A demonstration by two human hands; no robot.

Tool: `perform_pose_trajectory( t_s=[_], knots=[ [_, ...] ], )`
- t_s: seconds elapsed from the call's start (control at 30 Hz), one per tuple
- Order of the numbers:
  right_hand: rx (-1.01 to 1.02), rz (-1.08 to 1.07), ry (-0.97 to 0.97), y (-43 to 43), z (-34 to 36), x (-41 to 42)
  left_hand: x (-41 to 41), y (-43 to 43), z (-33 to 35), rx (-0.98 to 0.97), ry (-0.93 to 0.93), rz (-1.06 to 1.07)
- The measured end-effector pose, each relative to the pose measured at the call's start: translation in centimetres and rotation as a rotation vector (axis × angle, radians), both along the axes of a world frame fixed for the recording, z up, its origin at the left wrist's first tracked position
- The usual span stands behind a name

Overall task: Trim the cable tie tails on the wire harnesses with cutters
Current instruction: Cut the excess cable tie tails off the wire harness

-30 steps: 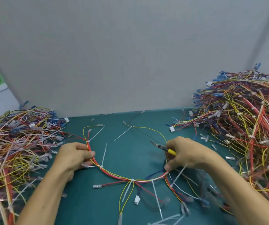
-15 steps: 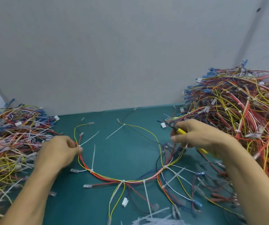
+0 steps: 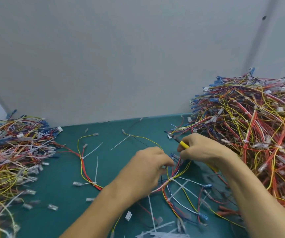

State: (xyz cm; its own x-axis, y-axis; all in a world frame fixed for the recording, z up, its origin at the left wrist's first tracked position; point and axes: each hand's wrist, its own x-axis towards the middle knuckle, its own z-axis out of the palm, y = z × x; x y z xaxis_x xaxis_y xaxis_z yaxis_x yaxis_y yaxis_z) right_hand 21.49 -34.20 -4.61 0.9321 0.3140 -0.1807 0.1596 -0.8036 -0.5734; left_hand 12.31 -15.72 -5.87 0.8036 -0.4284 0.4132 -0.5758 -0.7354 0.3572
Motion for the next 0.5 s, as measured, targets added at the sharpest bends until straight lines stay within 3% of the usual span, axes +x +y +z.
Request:
perform_pose_trajectory(
  t_s=[0.23, 0.5],
  knots=[
    [0.272, -0.018, 0.049, 0.6, -0.2, -0.2, 1.4, -1.3, -3.4, 0.141, 0.113, -0.001],
    [0.149, 0.047, -0.052, 0.6, 0.0, -0.6, 1.1, -1.7, -5.0, -0.072, 0.078, 0.177]
  ],
)
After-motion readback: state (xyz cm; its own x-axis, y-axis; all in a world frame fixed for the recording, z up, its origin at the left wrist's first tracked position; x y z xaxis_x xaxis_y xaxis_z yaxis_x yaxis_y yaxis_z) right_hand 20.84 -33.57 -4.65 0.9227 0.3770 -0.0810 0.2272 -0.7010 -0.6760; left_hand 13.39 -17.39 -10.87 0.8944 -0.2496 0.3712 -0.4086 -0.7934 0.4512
